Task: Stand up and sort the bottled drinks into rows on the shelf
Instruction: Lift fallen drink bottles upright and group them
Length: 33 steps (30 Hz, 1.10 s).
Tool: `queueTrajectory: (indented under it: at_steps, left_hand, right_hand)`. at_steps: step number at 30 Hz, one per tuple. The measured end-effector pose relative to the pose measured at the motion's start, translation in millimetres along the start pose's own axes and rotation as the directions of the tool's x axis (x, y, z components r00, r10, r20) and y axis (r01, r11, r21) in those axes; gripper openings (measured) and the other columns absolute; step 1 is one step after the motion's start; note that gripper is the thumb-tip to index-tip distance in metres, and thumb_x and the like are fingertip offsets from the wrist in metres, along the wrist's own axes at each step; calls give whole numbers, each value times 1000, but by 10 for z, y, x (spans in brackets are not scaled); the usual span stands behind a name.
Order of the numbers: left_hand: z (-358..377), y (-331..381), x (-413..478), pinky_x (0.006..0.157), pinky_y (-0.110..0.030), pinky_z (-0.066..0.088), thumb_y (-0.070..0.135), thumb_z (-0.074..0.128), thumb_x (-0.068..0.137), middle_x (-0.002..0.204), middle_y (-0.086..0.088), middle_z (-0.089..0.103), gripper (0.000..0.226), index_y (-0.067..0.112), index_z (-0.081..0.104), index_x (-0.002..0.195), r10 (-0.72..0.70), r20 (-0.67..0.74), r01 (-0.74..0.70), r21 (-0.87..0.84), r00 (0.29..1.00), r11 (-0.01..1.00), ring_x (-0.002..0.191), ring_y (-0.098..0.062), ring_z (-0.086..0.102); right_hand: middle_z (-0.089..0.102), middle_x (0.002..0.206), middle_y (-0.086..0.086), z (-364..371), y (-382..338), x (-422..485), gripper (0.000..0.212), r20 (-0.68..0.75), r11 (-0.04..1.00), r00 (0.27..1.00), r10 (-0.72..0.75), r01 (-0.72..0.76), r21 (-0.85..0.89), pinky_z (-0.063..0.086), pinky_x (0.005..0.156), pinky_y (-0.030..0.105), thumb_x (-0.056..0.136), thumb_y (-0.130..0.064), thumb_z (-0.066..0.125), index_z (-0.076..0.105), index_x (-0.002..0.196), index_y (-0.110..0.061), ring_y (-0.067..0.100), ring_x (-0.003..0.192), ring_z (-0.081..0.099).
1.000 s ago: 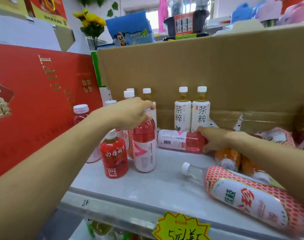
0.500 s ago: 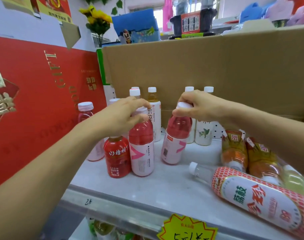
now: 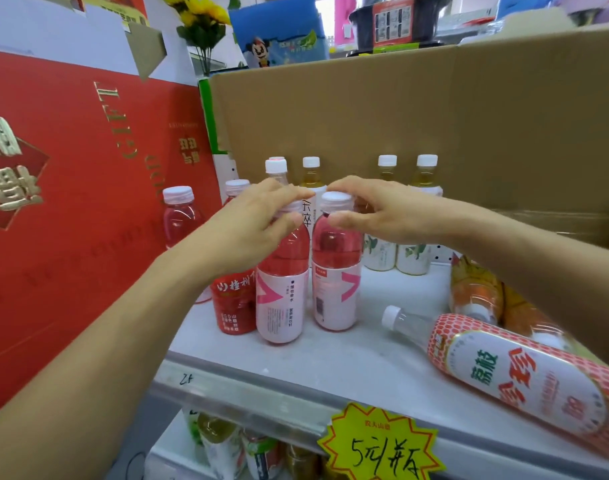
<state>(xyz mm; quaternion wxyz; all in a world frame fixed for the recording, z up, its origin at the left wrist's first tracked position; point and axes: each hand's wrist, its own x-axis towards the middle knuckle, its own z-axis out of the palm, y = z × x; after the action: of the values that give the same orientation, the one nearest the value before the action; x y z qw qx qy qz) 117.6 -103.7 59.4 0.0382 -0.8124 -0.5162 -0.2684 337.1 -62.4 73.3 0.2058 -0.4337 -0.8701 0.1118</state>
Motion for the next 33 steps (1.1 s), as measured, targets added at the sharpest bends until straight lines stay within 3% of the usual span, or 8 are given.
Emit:
queueTrajectory:
  at_steps: [3, 11, 18, 23, 25, 27, 30, 33]
  left_hand:
    - [124, 46, -49, 95, -17, 27, 27, 42, 105, 138, 3, 46, 46, 28, 39, 151, -19, -78, 16, -33, 997, 999, 122, -8, 42]
    - [238, 109, -129, 97, -36, 39, 27, 49, 102, 134, -6, 48, 38, 24, 51, 140, -96, -232, 91, -33, 968, 995, 123, -24, 49]
    - [257, 166, -131, 94, -38, 40, 31, 60, 97, 123, -8, 54, 34, 20, 60, 128, -136, -297, 147, 17, 945, 989, 117, -26, 51]
    - [334, 345, -252, 107, -40, 33, 27, 63, 95, 131, -13, 54, 38, 10, 59, 129, -3, -477, 130, 232, 879, 964, 125, -31, 43]
    - [395, 580, -325, 104, -31, 35, 27, 59, 95, 126, -10, 56, 37, 10, 58, 128, 74, -556, 27, 171, 828, 985, 119, -26, 48]
    - [465, 888, -376, 93, -20, 44, 37, 59, 96, 120, 0, 59, 41, 16, 54, 131, 11, -505, -69, -95, 863, 993, 108, -12, 58]
    - [646, 1277, -326, 86, -21, 53, 62, 65, 79, 114, 19, 59, 74, 31, 38, 141, -136, -164, 40, -486, 977, 873, 100, 3, 62]
    - [888, 1442, -198, 92, -39, 55, 63, 76, 67, 127, 16, 58, 93, 40, 27, 142, -163, -79, 109, -462, 983, 880, 111, -6, 62]
  right_hand:
    - [59, 115, -10, -5, 165, -322, 76, 42, 994, 994, 103, -101, -33, 50, 91, 31, 89, -60, 54, 24, 152, -30, 11, 105, 59]
    - [55, 135, -5, 188, 410, -1149, 73, 313, 914, 888, 338, -230, -334, 46, 96, 31, 87, -67, 53, 36, 147, -29, 12, 110, 55]
    - [62, 87, -2, 314, 359, -1089, 38, 235, 908, 933, 271, -167, -385, 55, 67, 35, 83, -56, 59, 59, 100, -22, 15, 76, 60]
    - [64, 83, 2, 96, 287, -967, 28, 39, 974, 987, 154, -145, -174, 43, 57, 31, 86, -44, 63, 58, 84, -16, 19, 71, 59]
    - [63, 80, 3, -21, 254, -926, 29, -53, 994, 994, 99, -102, -46, 44, 58, 31, 86, -41, 65, 59, 82, -13, 18, 71, 59]
    - [67, 85, 10, -136, 226, -888, 30, -165, 995, 985, 44, -29, 91, 49, 62, 35, 86, -36, 69, 64, 86, -6, 19, 71, 62]
    - [70, 88, 19, -264, 233, -855, 28, -293, 955, 956, 30, 59, 291, 52, 67, 43, 82, -30, 74, 66, 85, -3, 16, 68, 59]
    - [72, 89, 19, -289, 323, -853, 30, -311, 908, 949, 41, 94, 408, 56, 74, 46, 81, -30, 77, 68, 89, -2, 22, 75, 69]
